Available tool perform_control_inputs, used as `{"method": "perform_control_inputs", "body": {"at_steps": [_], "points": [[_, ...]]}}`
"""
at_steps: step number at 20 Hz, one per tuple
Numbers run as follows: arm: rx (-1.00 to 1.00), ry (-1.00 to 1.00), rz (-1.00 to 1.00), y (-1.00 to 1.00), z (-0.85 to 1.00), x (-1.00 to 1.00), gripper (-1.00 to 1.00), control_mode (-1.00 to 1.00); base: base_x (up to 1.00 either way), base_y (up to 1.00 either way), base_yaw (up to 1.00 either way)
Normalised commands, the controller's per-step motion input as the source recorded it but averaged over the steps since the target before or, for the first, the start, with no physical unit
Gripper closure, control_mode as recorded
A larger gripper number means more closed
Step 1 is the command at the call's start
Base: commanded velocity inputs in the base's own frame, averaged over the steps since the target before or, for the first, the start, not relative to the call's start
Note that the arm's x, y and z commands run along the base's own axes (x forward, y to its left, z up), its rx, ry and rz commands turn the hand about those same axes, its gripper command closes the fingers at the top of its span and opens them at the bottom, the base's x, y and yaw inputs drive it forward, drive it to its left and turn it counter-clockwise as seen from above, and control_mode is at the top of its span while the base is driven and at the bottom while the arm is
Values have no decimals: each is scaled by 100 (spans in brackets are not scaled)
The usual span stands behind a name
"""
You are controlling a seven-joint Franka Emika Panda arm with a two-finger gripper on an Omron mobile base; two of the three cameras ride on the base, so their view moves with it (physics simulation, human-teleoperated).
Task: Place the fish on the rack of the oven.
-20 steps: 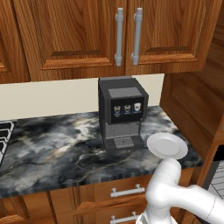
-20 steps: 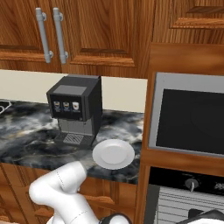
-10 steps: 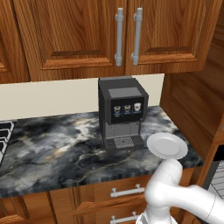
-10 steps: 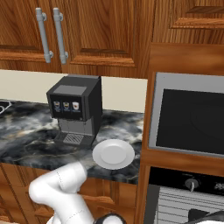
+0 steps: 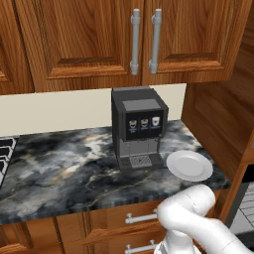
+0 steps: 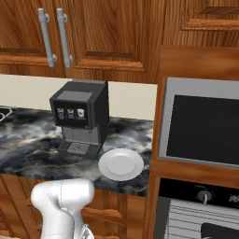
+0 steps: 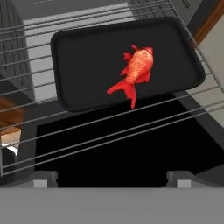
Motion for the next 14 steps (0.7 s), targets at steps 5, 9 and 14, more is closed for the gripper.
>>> {"method": "perform_control_inputs", "body": {"at_steps": [5, 9, 14], "points": [[-29, 6, 1, 100, 97, -9, -100, -100, 0, 0, 0], [-24, 8, 3, 100, 85, -1, -100, -100, 0, 0, 0], [-14, 12, 3, 98, 60, -10, -100, -100, 0, 0, 0]]}}
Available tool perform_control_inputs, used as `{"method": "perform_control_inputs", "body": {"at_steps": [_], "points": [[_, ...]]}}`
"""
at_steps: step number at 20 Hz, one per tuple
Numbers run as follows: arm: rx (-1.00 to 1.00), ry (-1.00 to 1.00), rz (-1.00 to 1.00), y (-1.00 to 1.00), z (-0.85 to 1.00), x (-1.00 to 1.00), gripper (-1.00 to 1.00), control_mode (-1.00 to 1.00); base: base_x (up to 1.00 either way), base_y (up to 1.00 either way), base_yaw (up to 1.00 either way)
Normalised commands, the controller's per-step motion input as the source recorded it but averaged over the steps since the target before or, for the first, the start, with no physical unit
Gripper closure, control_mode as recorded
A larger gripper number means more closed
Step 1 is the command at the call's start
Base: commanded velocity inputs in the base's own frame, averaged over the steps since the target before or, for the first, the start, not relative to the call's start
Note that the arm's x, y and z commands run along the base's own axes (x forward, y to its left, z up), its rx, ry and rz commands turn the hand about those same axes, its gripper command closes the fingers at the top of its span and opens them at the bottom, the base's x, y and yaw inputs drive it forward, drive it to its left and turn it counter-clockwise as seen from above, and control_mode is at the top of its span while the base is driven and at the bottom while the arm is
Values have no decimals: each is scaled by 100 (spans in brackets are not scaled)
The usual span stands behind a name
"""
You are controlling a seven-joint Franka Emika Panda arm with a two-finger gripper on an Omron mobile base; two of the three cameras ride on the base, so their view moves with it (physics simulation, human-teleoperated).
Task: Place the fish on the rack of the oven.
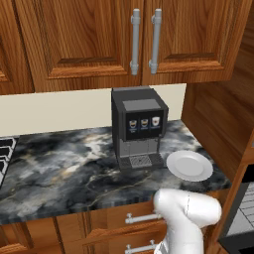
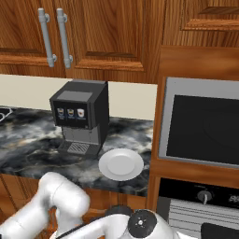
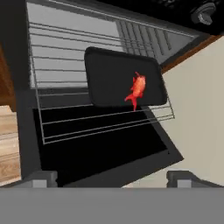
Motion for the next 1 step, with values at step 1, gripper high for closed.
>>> {"method": "perform_control_inputs", "body": {"at_steps": [1], "points": [[-12, 13, 3, 89, 56, -11, -100, -100, 0, 0, 0]]}}
